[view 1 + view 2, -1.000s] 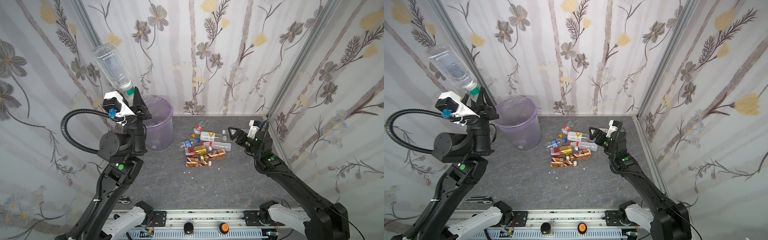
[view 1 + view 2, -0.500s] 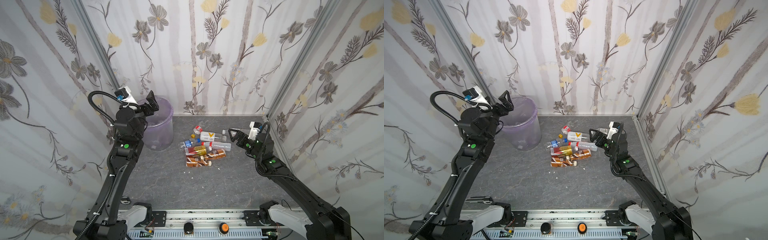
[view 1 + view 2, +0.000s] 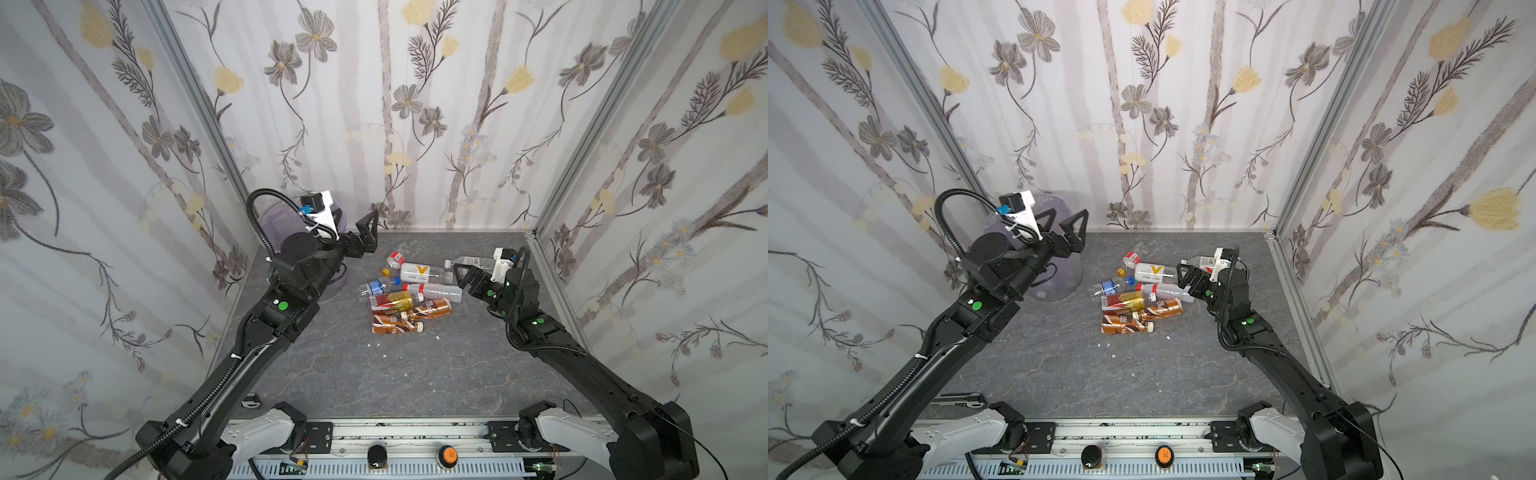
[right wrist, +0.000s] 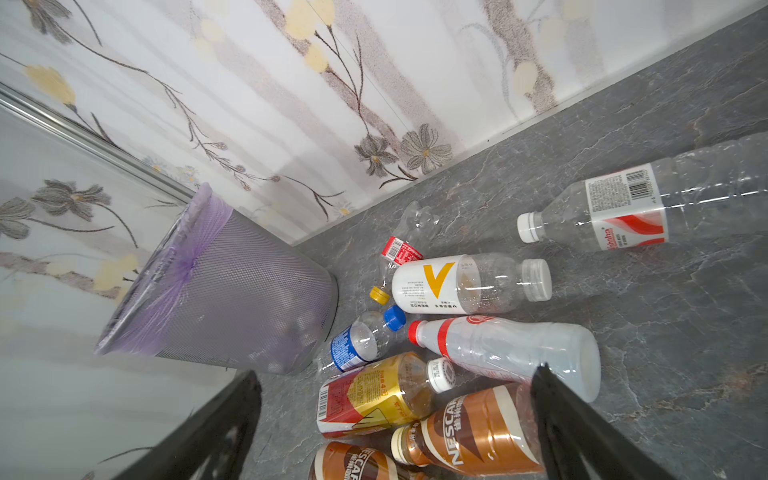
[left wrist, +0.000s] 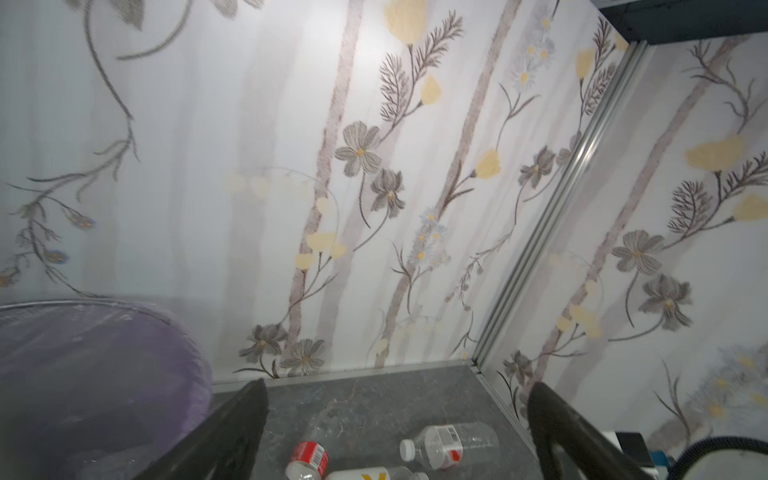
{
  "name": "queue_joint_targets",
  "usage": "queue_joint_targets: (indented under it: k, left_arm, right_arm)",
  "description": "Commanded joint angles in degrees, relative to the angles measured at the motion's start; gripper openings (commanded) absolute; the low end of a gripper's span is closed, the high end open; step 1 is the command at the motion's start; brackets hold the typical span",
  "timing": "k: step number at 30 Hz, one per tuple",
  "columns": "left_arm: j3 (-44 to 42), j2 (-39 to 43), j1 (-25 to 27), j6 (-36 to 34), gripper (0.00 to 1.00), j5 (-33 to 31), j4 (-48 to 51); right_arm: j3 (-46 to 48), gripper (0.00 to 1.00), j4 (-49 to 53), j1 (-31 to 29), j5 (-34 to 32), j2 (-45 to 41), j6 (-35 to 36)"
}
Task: Throw the plastic bottles in the bin
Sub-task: 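Bring the left gripper back to the bottle cluster while the right gripper reaches farther out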
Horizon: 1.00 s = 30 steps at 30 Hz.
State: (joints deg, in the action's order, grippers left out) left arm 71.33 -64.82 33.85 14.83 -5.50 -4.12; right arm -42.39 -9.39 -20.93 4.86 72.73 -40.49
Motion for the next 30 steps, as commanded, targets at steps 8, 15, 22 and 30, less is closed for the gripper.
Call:
queue_joint_targets:
  k: [8, 15, 22, 30]
  left_arm:
    - [-3.23, -9.81, 13.86, -1.39, 1.0, -6.28, -1.15]
    - [-0.75, -18.83, 17.45, -0.91, 1.0, -4.31, -1.29]
    - [1.39, -23.51, 19.41, -2.3, 1.0, -3.29, -1.33]
    - [-0.16, -24.8, 19.42, -2.7, 1.0, -3.87, -1.5]
  right_arm:
    - [-6.0, 1.0, 7.73, 4.73, -11.25, 5.33, 10.47]
    - [-19.42, 1.0, 18.41, 11.41, -11.77, 18.14, 15.92]
    - [-32.1, 1.0, 22.07, 12.84, -7.79, 34.0, 16.58]
    - [-43.96, 1.0, 25.39, 13.95, -8.39, 45.4, 17.95]
